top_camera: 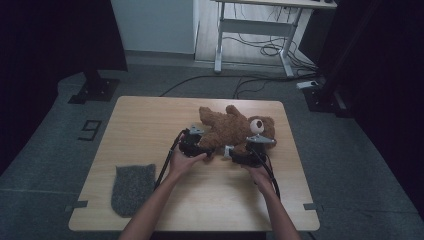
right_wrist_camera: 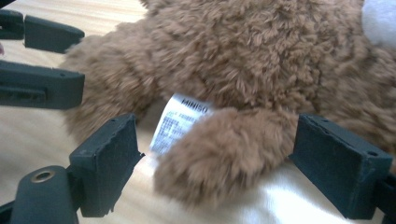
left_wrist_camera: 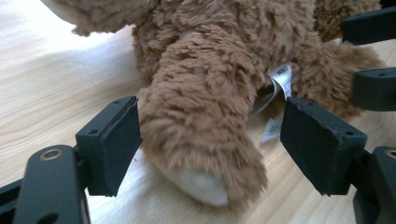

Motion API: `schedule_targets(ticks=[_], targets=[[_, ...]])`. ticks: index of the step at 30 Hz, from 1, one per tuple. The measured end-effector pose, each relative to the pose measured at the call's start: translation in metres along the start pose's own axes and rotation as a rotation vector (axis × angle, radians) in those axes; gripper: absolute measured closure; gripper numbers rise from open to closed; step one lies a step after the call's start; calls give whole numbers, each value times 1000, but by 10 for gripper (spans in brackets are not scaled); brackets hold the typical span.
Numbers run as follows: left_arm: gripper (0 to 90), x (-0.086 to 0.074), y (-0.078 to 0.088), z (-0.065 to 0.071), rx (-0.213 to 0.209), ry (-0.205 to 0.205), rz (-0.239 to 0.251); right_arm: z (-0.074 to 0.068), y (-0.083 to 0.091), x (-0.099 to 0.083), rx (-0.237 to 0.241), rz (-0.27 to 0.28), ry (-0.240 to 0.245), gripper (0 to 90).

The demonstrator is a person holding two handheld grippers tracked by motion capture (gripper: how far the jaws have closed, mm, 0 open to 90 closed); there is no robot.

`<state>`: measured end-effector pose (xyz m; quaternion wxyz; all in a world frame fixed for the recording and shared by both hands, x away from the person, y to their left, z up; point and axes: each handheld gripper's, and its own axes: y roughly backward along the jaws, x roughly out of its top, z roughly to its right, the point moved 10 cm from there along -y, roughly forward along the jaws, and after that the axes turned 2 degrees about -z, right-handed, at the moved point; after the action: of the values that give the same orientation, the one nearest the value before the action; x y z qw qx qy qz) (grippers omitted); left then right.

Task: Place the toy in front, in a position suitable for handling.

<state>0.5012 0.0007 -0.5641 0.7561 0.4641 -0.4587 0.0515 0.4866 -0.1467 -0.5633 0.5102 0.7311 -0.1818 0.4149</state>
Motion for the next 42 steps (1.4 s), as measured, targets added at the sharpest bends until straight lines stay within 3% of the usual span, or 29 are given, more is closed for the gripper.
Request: schedule_targets(ticks=[1,5,7,10,13,16,21,24,31,36,42], targets=[[208,-1,-8,-3,-1,21,-14,2,-5,-1,-3,-11,-10,141],[218,-6,-20,-13,22,41,-45,12,-20,-9,-49,-58,-31,162],[236,-8,-24,-16,9,71,-44,14,-24,-10,-43,-57,-47,193],[357,-9,-27,-18,-39,141,-29,18,-27,-12,-47,-65,-58,279],[466,-9,-28,-16,-29,119,-27,22,-31,-17,-63,-77,-50,455],[554,-9,-26,-15,-40,103,-35,24,-32,-18,-49,-77,-56,598],[677,-7,-22,-17,-47,100,-13,28,-32,-18,-12,-61,-88,695],[701,-2,-13,-17,-12,68,24,28,-28,-13,-5,-17,-82,740],[716,14,11,-21,-6,74,72,16,-9,17,8,145,-74,786],[725,18,24,-24,4,63,91,6,-1,29,22,188,-54,801],[734,33,42,-26,8,72,154,-1,7,39,37,242,-42,810]])
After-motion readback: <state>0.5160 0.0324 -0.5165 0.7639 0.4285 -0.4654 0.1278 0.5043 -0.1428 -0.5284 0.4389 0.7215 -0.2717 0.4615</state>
